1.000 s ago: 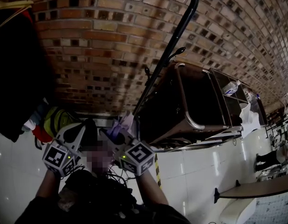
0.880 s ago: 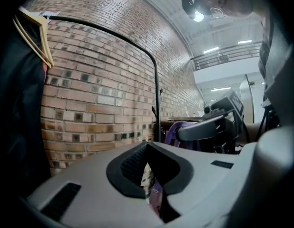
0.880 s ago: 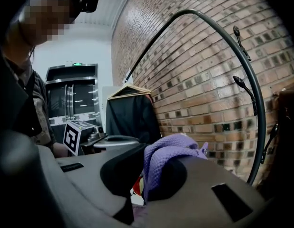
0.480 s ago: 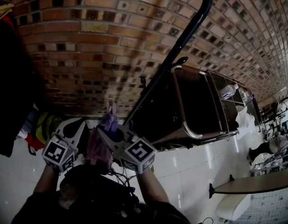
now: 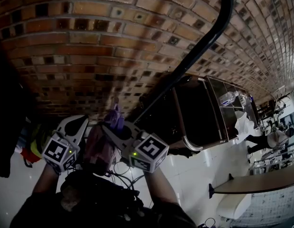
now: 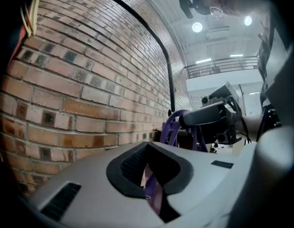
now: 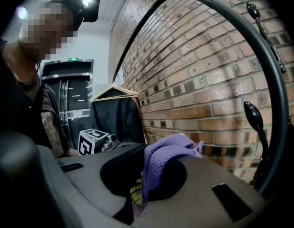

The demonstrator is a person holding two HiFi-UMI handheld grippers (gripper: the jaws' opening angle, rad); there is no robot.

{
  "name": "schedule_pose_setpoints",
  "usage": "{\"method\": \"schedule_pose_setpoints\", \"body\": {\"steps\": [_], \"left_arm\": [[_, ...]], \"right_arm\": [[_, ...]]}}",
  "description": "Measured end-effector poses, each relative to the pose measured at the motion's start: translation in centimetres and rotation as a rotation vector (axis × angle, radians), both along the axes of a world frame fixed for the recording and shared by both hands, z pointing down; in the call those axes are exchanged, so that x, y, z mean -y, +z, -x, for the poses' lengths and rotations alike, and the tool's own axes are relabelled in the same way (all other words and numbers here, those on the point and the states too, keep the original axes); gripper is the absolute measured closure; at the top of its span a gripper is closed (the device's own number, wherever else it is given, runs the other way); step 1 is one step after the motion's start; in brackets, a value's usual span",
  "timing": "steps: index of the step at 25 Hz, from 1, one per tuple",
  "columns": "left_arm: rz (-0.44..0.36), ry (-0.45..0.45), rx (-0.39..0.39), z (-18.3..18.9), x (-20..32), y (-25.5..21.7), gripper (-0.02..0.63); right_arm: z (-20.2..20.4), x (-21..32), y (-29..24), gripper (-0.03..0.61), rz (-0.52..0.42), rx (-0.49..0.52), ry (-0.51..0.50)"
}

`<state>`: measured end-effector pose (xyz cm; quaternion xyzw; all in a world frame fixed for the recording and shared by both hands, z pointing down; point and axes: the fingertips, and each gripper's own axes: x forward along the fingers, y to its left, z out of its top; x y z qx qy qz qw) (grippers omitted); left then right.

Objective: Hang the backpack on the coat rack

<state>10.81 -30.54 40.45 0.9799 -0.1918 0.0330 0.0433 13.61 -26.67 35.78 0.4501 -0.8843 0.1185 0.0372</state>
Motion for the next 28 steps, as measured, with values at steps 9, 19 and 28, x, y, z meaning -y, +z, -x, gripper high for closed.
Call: {"method": "schedule_pose_setpoints", "body": {"steps": [9,19,28], "left_arm": [[-0.029,0.060,-0.007,-4.4,3.1,-1.4,0.583],[-0.020,0.083,0.014,-6.1,4.1,-3.8,0.583],[-0.012,0.080,0.012,-6.7,4.6,-3.4,0.583]], "right_arm": [[-4.1,2.8,-3.6,0.563,-0.045,-0.022,0.032],[-7.5,4.3,-8.6,0.563,-0.096,-0.012,0.100],[-10.8,3.0,-7.2,0.563,-0.109,0.063,0.217]]}}
